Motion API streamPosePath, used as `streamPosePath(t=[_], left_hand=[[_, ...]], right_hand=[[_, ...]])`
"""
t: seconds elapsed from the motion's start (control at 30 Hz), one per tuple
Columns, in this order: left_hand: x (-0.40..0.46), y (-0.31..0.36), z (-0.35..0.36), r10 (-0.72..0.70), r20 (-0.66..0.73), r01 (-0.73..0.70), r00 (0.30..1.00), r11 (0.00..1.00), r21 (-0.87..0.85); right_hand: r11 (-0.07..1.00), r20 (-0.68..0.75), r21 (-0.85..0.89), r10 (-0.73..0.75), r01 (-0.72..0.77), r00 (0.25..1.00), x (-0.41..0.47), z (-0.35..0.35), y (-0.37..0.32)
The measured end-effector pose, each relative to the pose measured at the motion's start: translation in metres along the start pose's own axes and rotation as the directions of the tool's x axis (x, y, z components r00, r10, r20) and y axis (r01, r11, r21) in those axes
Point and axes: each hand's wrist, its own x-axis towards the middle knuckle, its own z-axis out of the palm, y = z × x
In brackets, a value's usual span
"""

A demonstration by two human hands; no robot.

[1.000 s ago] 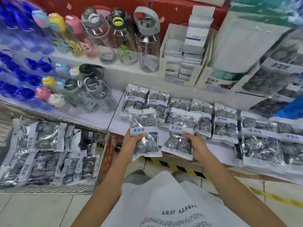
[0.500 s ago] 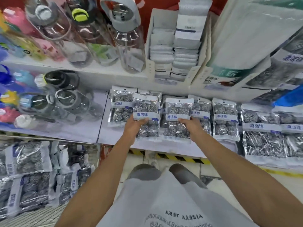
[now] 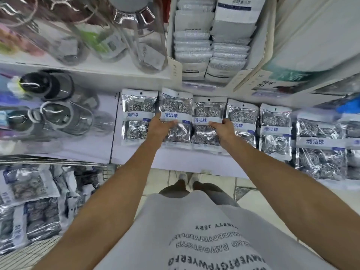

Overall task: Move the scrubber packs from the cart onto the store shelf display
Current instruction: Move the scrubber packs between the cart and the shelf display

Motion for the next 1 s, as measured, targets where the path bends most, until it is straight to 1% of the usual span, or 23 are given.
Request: streamPosePath(t=[0.13, 0.33, 0.4, 0.47, 0.53, 0.57, 0.63, 0.7, 0.77, 0.8, 0.87, 0.93, 1.0], left_hand=[[0.030, -0.029, 0.002, 0.024, -0.065, -0.021, 0.998, 0.998, 0.056], [-0.010, 0.004, 0.004, 0.112, -0.089, -0.098, 0.990, 0.984, 0.152], [-0.017, 0.006, 0.001, 0.154, -0.079, -0.136, 0.985, 0.972, 0.191], [-0.026, 0.006, -0.002, 0.186, -0.061, -0.163, 0.981, 0.950, 0.268], [-0.036, 0.004, -0.007, 0.226, -0.054, -0.197, 0.973, 0.924, 0.329], [-0.044, 0.003, -0.010, 0.253, -0.054, -0.220, 0.966, 0.914, 0.341], [-0.058, -0.003, -0.018, 0.307, -0.084, -0.253, 0.948, 0.887, 0.385], [-0.074, -0.010, -0.027, 0.340, -0.131, -0.250, 0.931, 0.858, 0.449], [-0.094, -0.020, -0.037, 0.360, -0.186, -0.247, 0.914, 0.859, 0.448], [-0.107, -0.028, -0.041, 0.376, -0.209, -0.249, 0.903, 0.853, 0.459], [-0.133, -0.050, -0.048, 0.389, -0.265, -0.208, 0.882, 0.827, 0.523], [-0.161, -0.078, -0.053, 0.351, -0.340, -0.114, 0.873, 0.823, 0.557], [-0.188, -0.107, -0.056, 0.311, -0.438, -0.019, 0.844, 0.832, 0.554]], right_hand=[[1.000, -0.006, -0.019, 0.003, -0.003, 1.000, 0.002, 0.003, -0.001], [0.991, 0.011, -0.125, -0.044, 0.045, 0.999, -0.011, 0.000, -0.006], [0.974, 0.002, -0.213, -0.085, 0.084, 0.996, -0.020, -0.004, -0.007], [0.944, -0.015, -0.300, -0.150, 0.139, 0.989, -0.028, -0.008, -0.008], [0.897, 0.022, -0.383, -0.231, 0.222, 0.973, -0.040, -0.012, -0.008], [0.870, 0.071, -0.409, -0.269, 0.274, 0.960, -0.046, -0.012, -0.007], [0.776, 0.160, -0.503, -0.350, 0.381, 0.923, -0.059, -0.012, -0.004], [0.616, 0.255, -0.606, -0.448, 0.502, 0.857, -0.070, -0.010, -0.001], [0.457, 0.387, -0.641, -0.502, 0.617, 0.774, -0.086, -0.007, -0.003], [0.389, 0.445, -0.643, -0.512, 0.660, 0.735, -0.093, -0.005, -0.005], [0.227, 0.556, -0.627, -0.539, 0.745, 0.633, -0.113, 0.000, -0.008], [0.098, 0.651, -0.578, -0.543, 0.810, 0.530, -0.131, 0.004, -0.005], [-0.009, 0.739, -0.512, -0.515, 0.859, 0.435, -0.148, 0.009, 0.002]])
